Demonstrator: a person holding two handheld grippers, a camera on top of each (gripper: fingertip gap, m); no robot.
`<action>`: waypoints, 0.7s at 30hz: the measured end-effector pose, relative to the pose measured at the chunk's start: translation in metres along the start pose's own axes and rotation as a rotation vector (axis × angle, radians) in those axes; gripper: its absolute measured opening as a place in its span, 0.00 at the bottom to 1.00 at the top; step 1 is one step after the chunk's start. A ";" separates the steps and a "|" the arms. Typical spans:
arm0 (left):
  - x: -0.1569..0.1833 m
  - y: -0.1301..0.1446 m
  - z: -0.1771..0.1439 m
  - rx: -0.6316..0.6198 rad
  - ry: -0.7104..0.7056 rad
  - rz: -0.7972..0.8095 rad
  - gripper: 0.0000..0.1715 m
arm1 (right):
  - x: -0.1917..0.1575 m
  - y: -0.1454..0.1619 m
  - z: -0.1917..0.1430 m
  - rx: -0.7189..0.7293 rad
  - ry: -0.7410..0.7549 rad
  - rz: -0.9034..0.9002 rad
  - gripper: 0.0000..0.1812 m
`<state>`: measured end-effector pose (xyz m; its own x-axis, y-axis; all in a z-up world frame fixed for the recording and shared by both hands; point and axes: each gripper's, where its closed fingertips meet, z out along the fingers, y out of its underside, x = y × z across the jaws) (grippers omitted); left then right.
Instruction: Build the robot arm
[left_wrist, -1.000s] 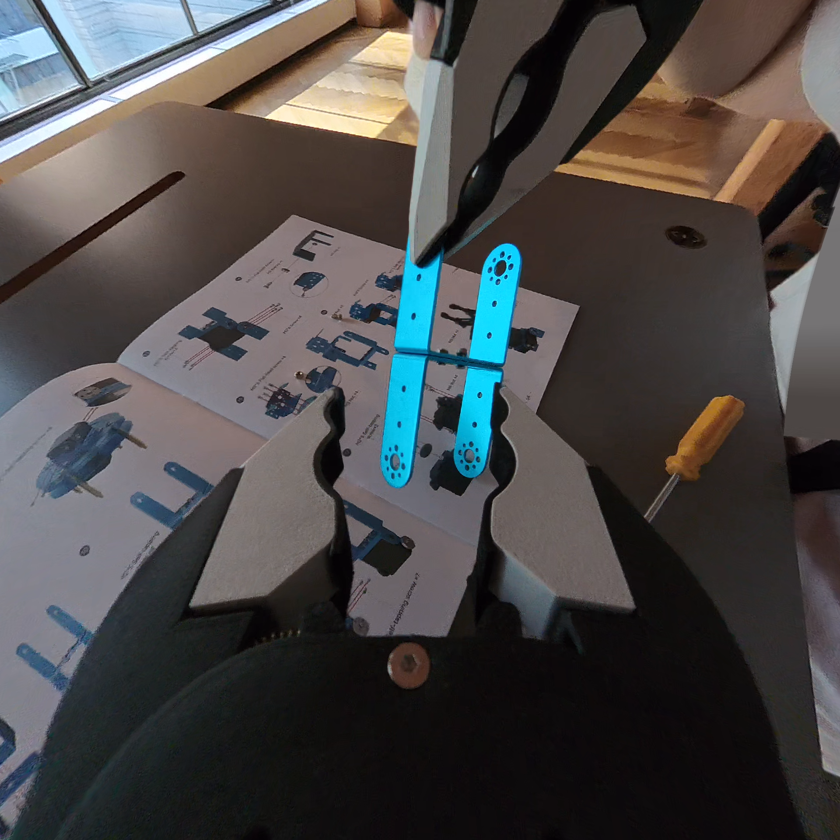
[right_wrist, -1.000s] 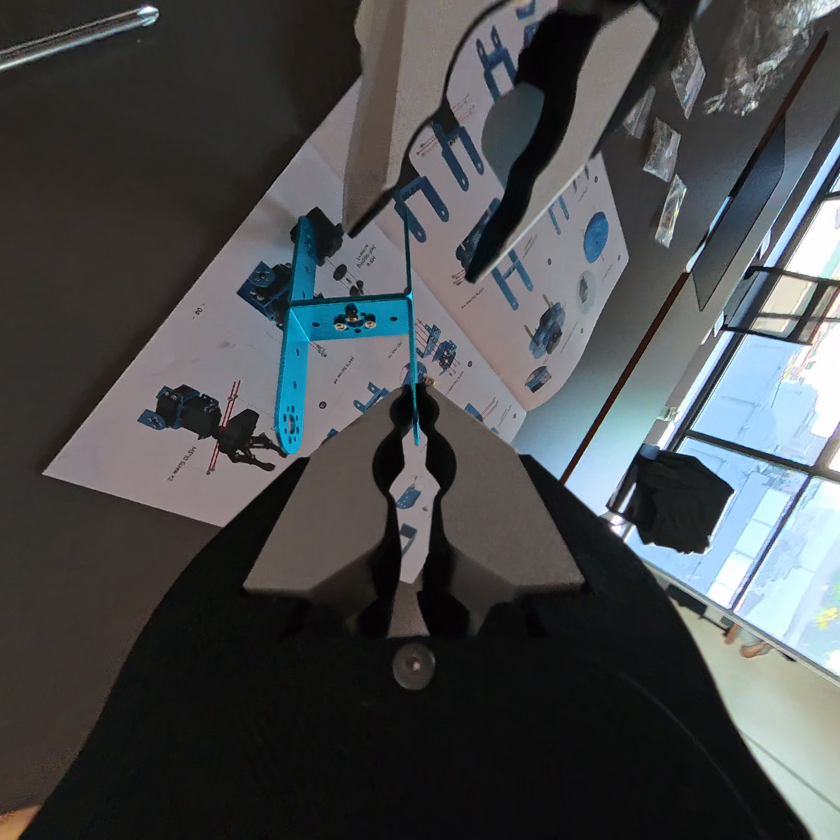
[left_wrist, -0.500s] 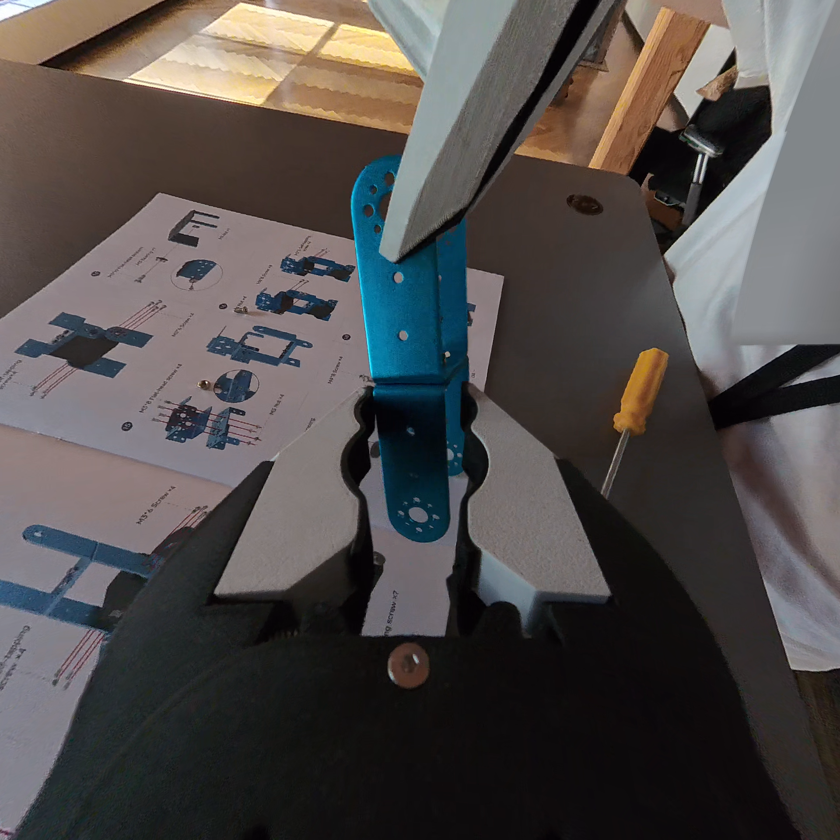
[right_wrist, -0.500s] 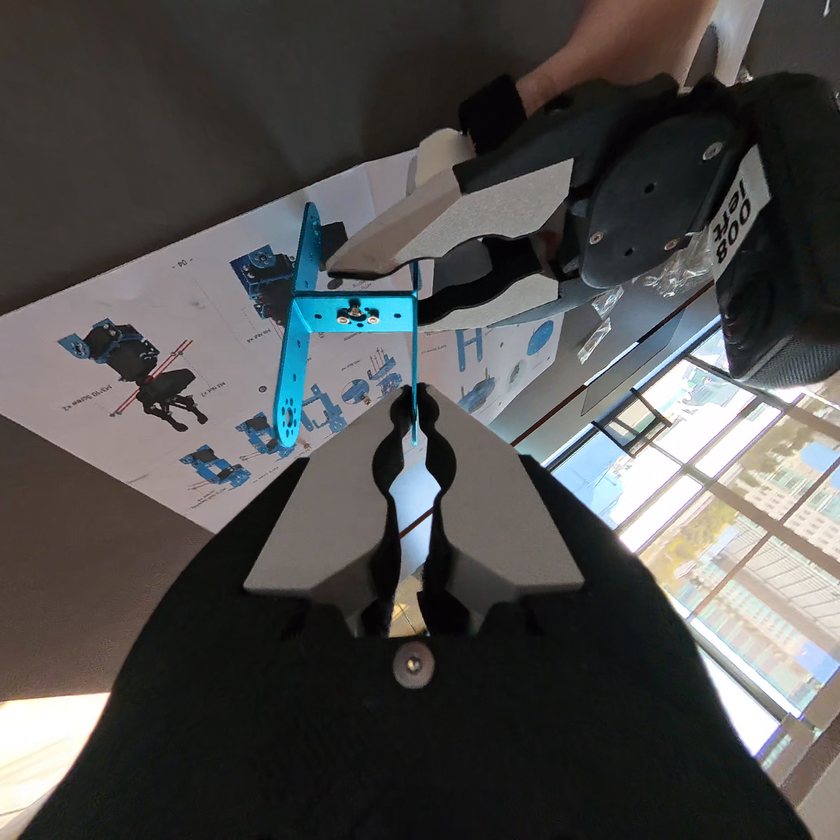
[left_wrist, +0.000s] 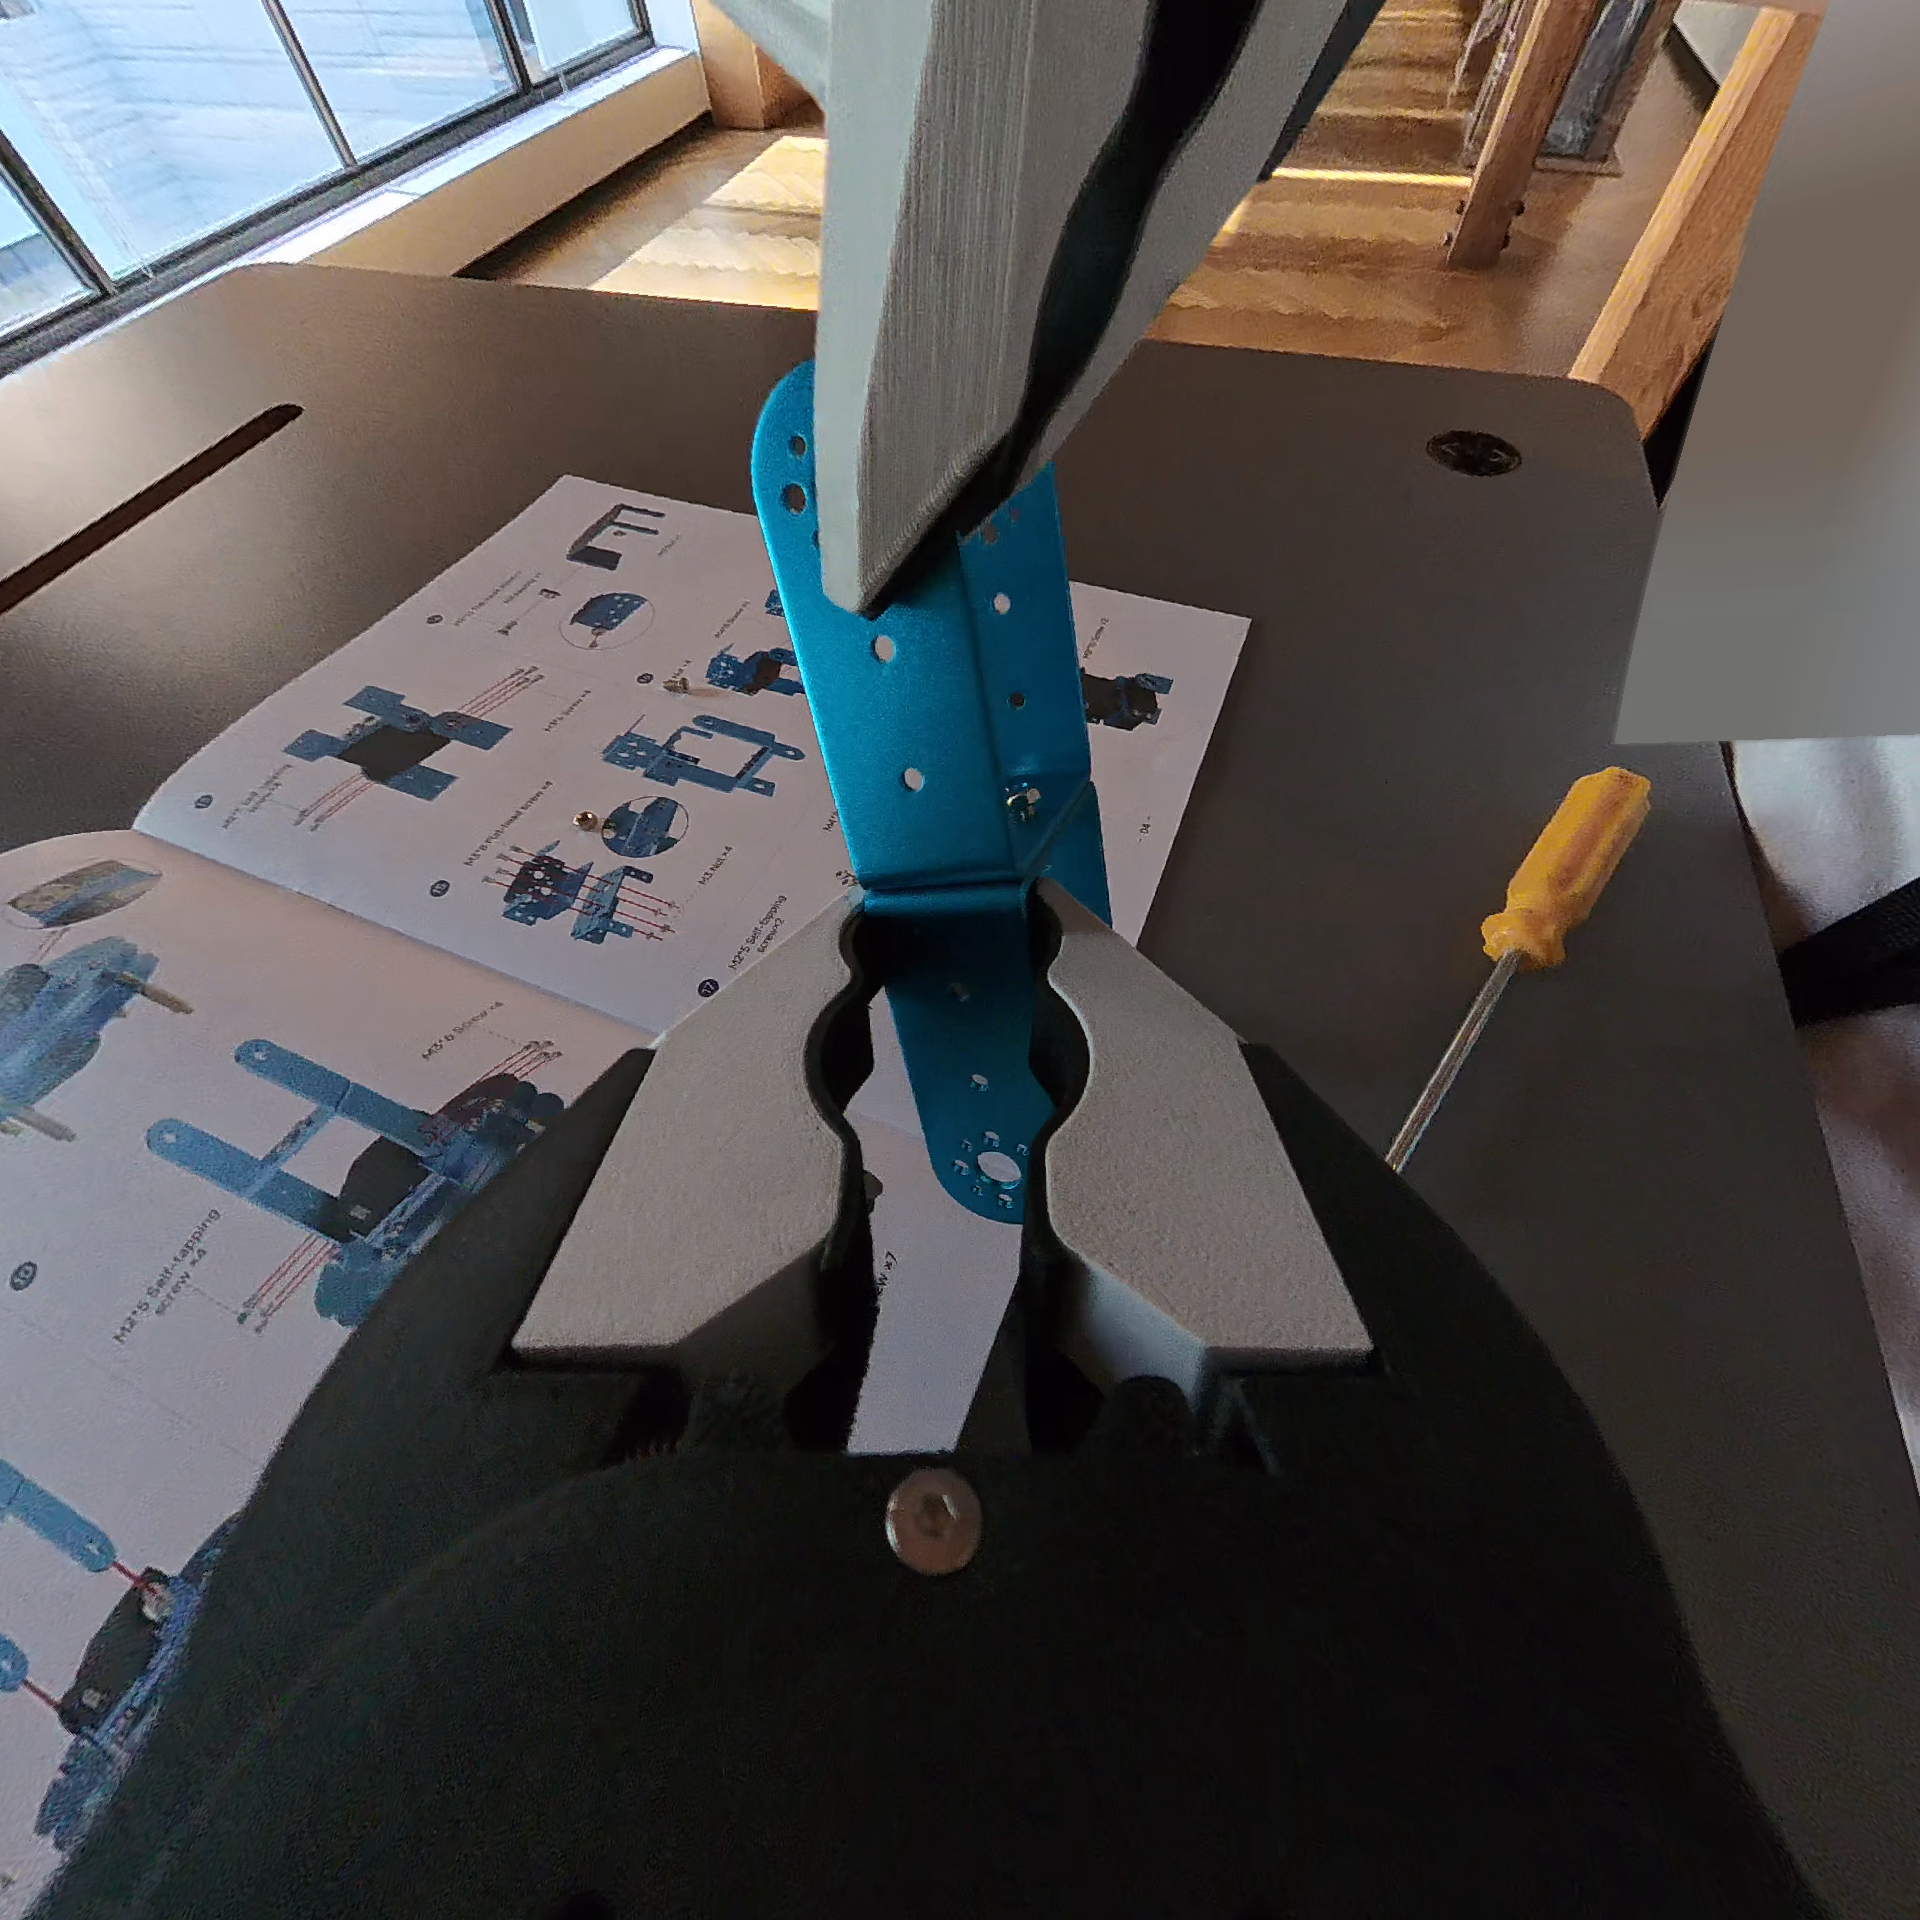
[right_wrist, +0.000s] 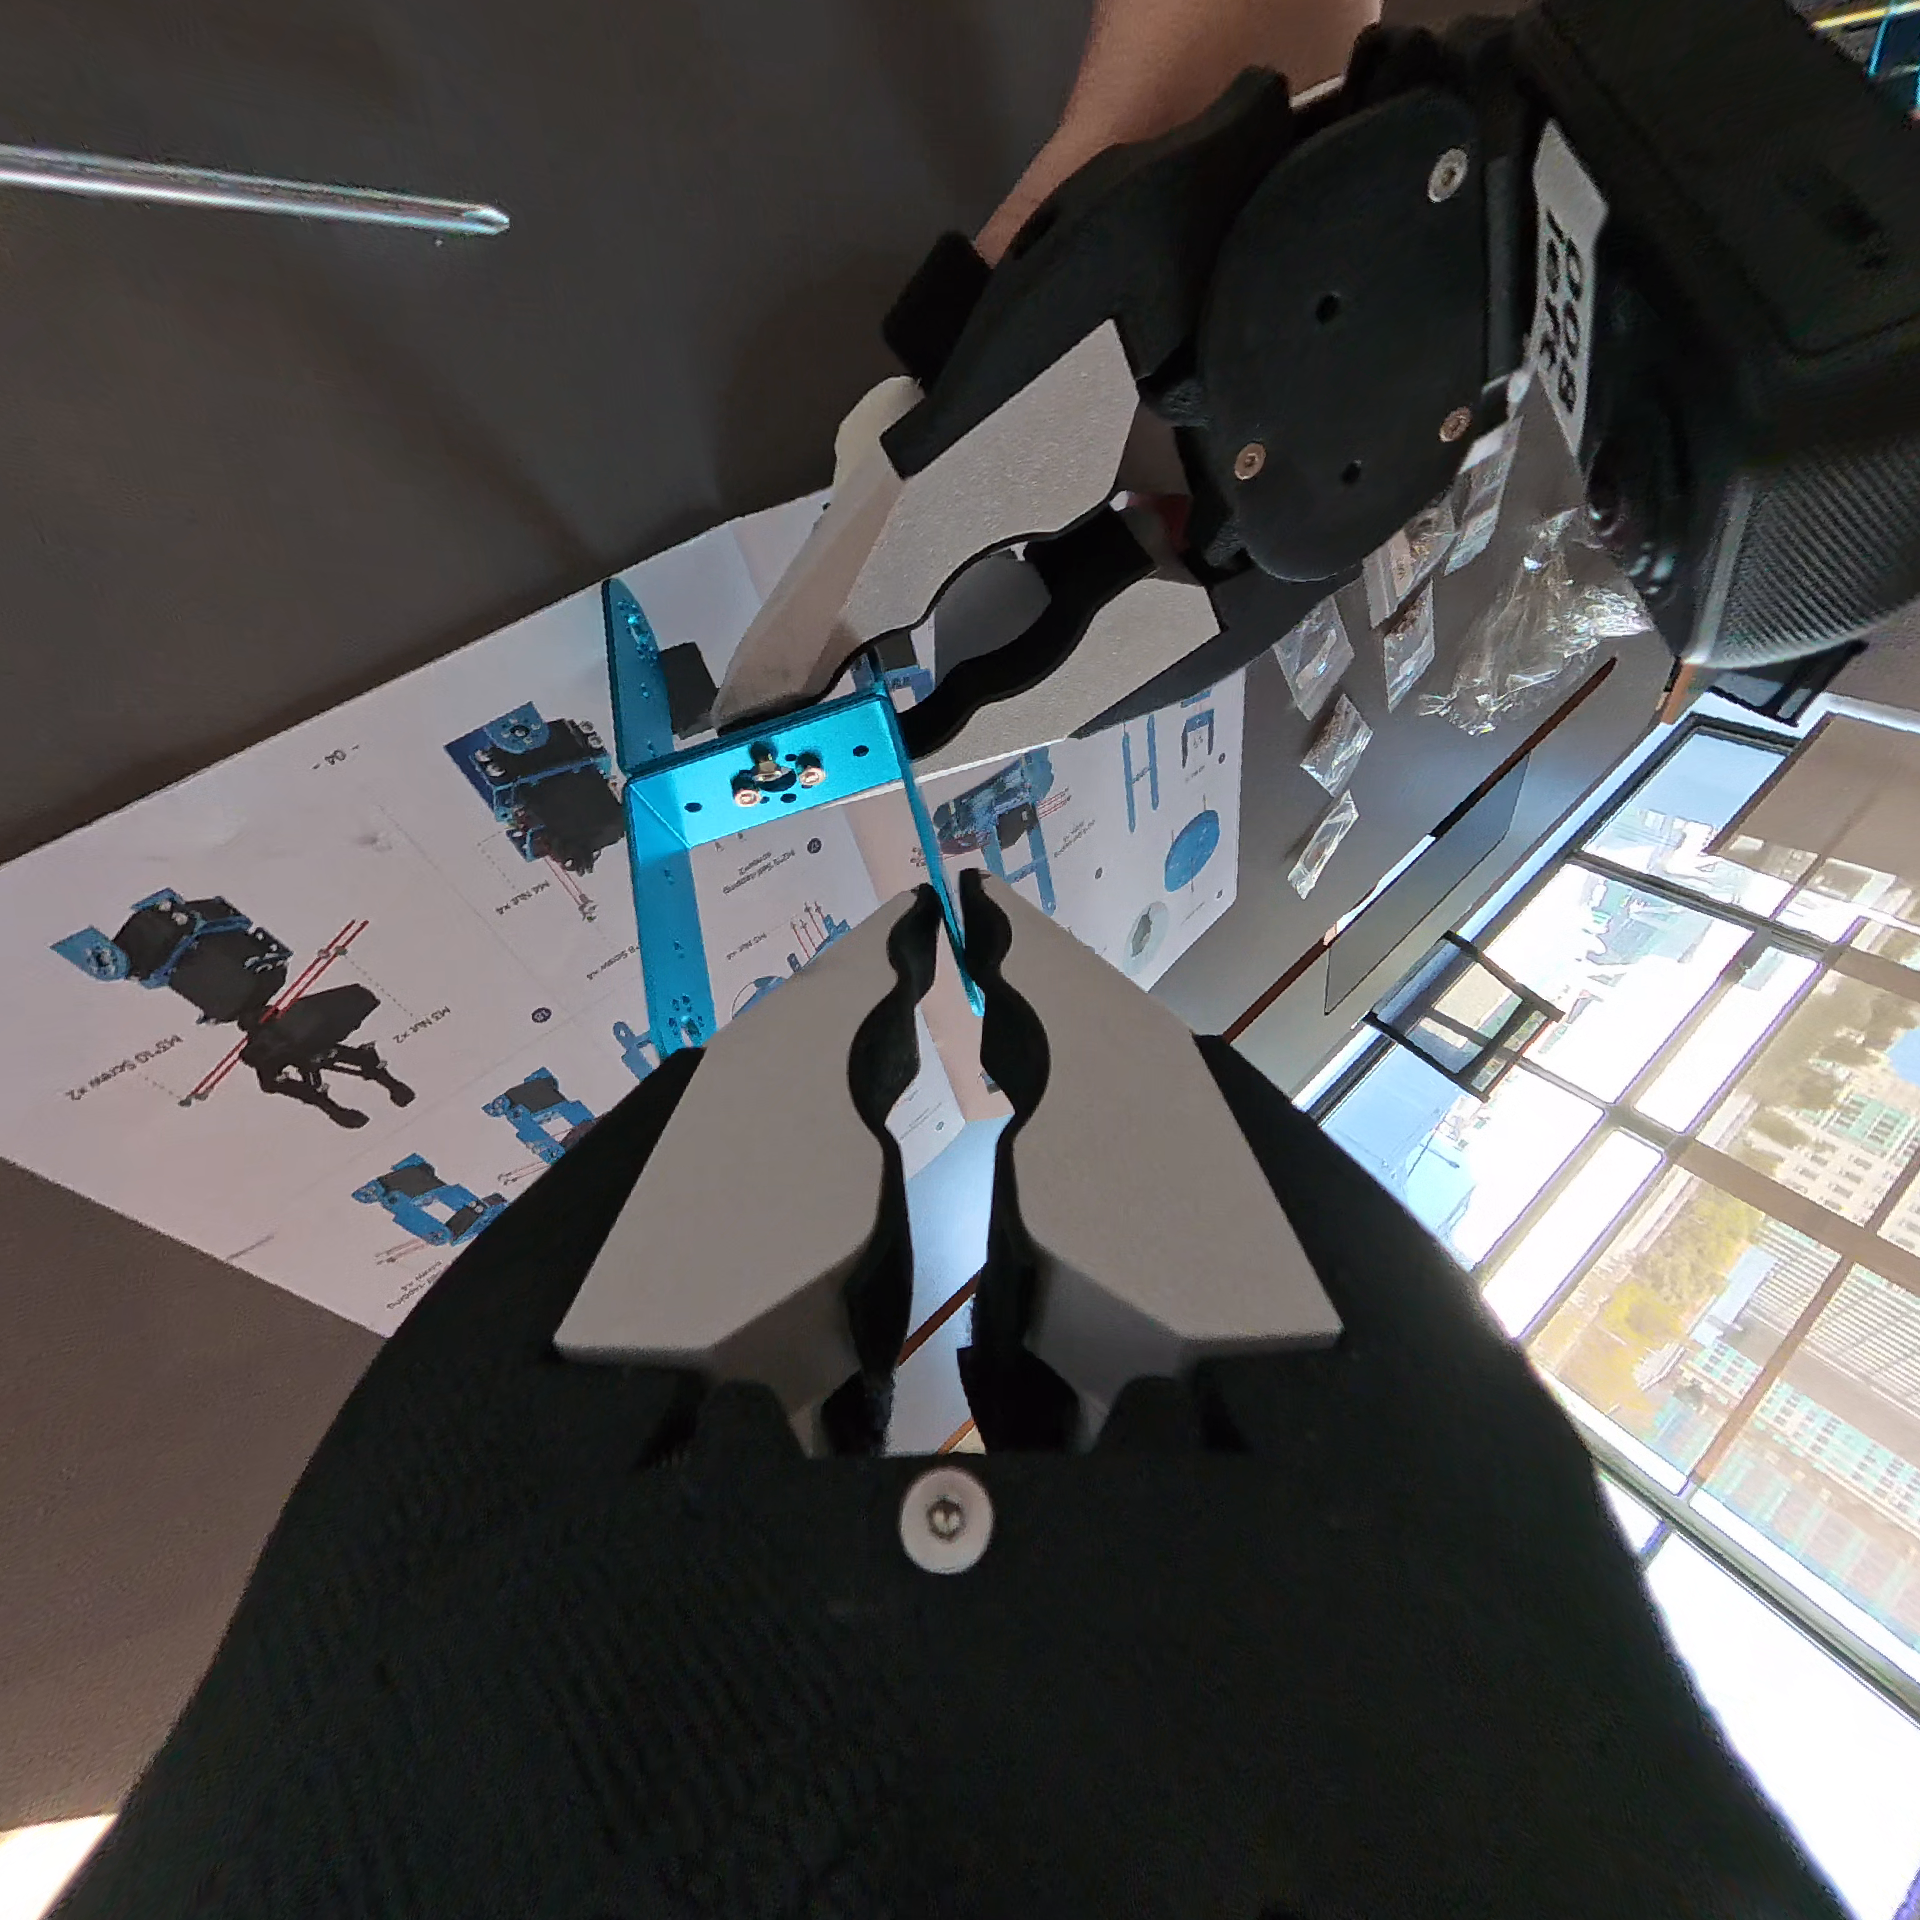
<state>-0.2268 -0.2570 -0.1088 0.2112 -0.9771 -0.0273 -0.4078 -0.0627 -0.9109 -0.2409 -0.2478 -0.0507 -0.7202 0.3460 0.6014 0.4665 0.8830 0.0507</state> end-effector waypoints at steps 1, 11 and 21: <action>0.000 0.000 -0.001 0.009 -0.007 -0.002 0.13 | 0.001 -0.001 0.000 0.000 0.000 0.003 0.02; -0.002 0.009 -0.005 0.005 -0.033 0.027 0.12 | 0.016 -0.006 -0.009 0.072 0.069 0.260 0.10; -0.001 0.015 -0.003 -0.032 -0.038 0.087 0.12 | -0.004 0.005 -0.066 0.710 0.209 0.908 0.23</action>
<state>-0.2361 -0.2575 -0.1206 0.2070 -0.9707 -0.1217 -0.4538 0.0150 -0.8910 -0.2013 -0.2655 0.0000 -0.1409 0.9400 0.3107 0.3267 0.3404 -0.8817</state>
